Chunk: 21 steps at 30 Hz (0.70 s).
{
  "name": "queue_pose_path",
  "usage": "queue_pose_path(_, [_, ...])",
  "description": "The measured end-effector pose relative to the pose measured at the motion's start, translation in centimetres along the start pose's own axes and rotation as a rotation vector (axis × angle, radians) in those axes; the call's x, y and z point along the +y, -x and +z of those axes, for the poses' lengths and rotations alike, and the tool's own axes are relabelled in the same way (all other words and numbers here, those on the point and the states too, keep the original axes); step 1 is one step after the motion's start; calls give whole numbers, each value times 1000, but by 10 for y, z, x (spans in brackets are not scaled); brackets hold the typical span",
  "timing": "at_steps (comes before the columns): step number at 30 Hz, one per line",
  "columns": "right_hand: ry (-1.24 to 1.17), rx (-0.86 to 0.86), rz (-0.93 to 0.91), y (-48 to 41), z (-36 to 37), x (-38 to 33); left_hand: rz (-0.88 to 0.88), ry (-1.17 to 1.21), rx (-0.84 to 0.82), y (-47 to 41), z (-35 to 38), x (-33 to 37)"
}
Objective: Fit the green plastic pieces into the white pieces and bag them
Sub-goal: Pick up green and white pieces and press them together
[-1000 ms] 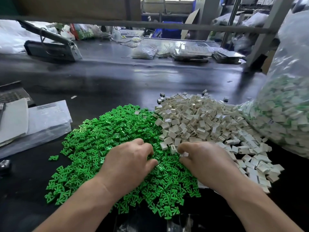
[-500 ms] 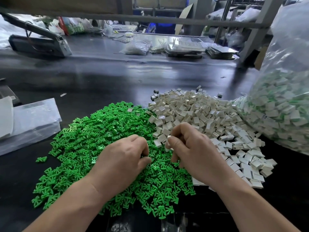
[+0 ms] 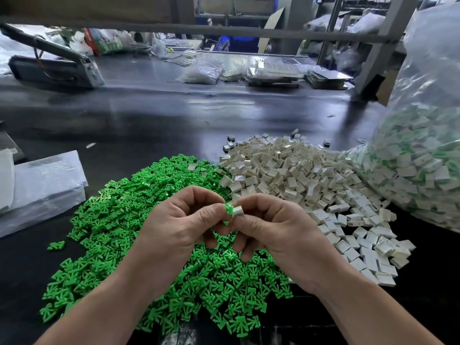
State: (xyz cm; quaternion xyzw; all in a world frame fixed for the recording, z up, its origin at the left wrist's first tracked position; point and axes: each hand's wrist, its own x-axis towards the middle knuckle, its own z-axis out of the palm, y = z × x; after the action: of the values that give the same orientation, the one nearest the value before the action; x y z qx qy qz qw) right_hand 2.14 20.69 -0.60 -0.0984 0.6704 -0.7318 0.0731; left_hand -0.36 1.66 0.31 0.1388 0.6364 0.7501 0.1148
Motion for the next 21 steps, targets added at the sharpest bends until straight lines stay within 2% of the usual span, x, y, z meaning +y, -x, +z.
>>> queue_pose_path(4, [82,26,-4,2,1,-1,5,-11,-1,1,1,1])
queue_pose_path(8, [399,120,-88,5,0,-3,-2,-17,-12,0,2,-1])
queue_pose_path(10, [445,127,-111,7,0,-5,-3,-2,-27,1,3,-2])
queue_pose_path(12, [297,130,-46,7,2,-8,-2,24,-27,1,5,-2])
queue_pose_path(16, [-273,103,73,2,8,-11,-6,62,-1,1,6,-2])
queue_pose_path(18, [-328,77,66,1,10,-10,-13,77,9,1,6,-2])
queue_pose_path(21, [-242,46,34,1,11,-9,-9,75,27,1,6,-2])
